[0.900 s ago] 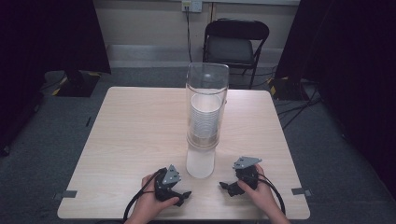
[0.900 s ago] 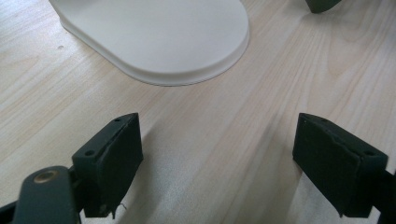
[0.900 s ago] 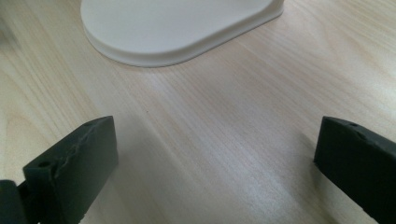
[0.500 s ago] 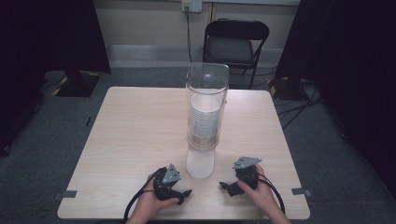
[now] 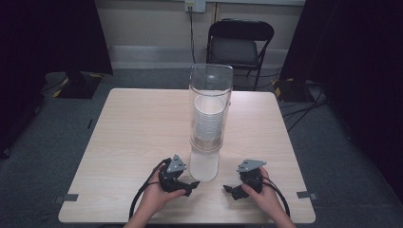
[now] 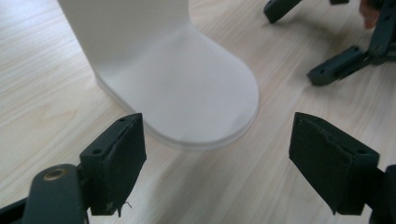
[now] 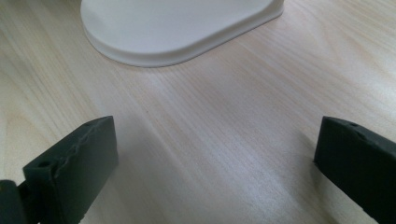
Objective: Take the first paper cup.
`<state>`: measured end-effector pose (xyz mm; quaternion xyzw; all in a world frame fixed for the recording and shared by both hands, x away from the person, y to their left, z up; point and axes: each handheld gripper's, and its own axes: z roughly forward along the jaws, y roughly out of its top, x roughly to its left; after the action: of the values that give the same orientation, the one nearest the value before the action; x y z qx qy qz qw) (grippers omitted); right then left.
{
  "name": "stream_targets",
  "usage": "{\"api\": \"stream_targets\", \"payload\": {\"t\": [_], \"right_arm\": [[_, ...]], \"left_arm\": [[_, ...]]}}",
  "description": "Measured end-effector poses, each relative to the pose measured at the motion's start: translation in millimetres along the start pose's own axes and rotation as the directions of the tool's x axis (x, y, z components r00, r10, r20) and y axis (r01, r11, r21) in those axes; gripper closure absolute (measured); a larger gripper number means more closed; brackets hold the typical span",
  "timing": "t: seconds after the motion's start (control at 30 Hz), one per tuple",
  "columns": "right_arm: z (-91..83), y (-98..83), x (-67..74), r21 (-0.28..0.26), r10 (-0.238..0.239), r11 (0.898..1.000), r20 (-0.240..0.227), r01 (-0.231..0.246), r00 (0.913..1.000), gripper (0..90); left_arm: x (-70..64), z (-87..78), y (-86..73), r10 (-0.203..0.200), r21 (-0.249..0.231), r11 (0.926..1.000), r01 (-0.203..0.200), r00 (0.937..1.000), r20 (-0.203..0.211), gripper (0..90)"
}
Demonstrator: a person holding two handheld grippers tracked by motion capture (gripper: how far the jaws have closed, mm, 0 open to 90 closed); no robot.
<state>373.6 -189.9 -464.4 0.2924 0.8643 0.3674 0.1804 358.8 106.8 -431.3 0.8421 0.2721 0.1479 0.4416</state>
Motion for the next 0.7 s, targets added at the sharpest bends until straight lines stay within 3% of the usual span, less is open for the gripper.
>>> {"api": "stream_targets", "payload": {"t": [0.17, 0.4, 0.57, 0.7], "right_arm": [[0.0, 0.0, 0.0, 0.000, 0.000, 1.000, 0.000, 0.000, 1.0000, 0.0], [0.0, 0.0, 0.0, 0.000, 0.000, 1.000, 0.000, 0.000, 1.0000, 0.0], [0.0, 0.0, 0.0, 0.000, 0.000, 1.000, 0.000, 0.000, 1.0000, 0.0], [0.0, 0.0, -0.1, 0.000, 0.000, 1.000, -0.001, 0.000, 1.0000, 0.0]], "left_arm": [[-0.9, -4.0, 17.3, -0.006, -0.021, 0.9998, 0.006, 0.9999, 0.009, 19.0], [0.4, -10.2, 40.0, -0.040, -0.102, 0.9939, 0.041, 0.9992, 0.003, 19.0], [-0.7, -9.5, 51.7, -0.037, -0.170, 0.9849, 0.034, 0.9992, -0.012, 19.0], [-0.1, -3.9, 55.5, -0.039, -0.196, 0.9802, 0.027, 0.9976, -0.058, 19.0]]}}
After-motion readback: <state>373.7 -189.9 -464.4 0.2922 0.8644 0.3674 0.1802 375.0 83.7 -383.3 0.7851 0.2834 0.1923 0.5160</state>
